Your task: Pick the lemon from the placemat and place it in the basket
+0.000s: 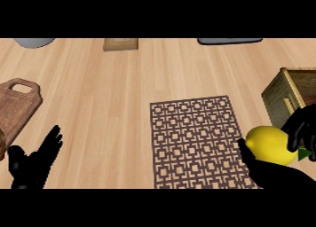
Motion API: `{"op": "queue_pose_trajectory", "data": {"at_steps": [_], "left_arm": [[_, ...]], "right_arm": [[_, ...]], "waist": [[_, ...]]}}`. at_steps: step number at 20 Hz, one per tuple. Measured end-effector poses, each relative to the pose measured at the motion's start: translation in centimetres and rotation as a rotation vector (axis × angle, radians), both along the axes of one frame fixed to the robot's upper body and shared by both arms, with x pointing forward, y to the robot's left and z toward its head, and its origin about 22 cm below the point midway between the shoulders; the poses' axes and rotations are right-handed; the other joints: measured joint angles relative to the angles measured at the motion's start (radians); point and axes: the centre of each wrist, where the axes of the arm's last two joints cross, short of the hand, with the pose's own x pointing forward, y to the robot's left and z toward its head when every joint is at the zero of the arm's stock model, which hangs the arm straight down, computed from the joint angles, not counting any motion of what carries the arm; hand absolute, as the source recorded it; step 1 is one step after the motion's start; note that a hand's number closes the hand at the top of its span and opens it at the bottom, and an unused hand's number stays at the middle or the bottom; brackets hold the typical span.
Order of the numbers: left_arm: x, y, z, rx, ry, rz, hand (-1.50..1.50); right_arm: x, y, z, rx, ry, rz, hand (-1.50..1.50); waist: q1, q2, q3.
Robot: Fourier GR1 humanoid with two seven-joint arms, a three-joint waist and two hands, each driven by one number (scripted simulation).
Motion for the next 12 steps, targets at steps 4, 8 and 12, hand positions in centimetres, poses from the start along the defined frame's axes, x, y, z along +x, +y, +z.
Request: {"op": "queue_pose_trajectory", "data": {"at_steps": [4,8,12], "left_arm": [[0.2,-0.1,0.0,-0.002,0.004,-0.002,0.00],[0.4,-0.2,0.2,-0.001,0.010,-0.006,0.00],[0.5,-0.1,0.2,-0.001,0.013,-0.008,0.00]], "right_arm": [[0.9,-1.1,2.8,-0.001,-0.056,-0.091,1.50],[1.6,-2.9,5.5,0.000,-0.119,-0.162,1.50],[2.0,-5.4,8.1,0.032,-0.159,-0.154,1.50]], "waist": [[0.006,-0.002,0.000],[0.011,-0.001,0.001],[0.015,-0.001,0.001]]}}
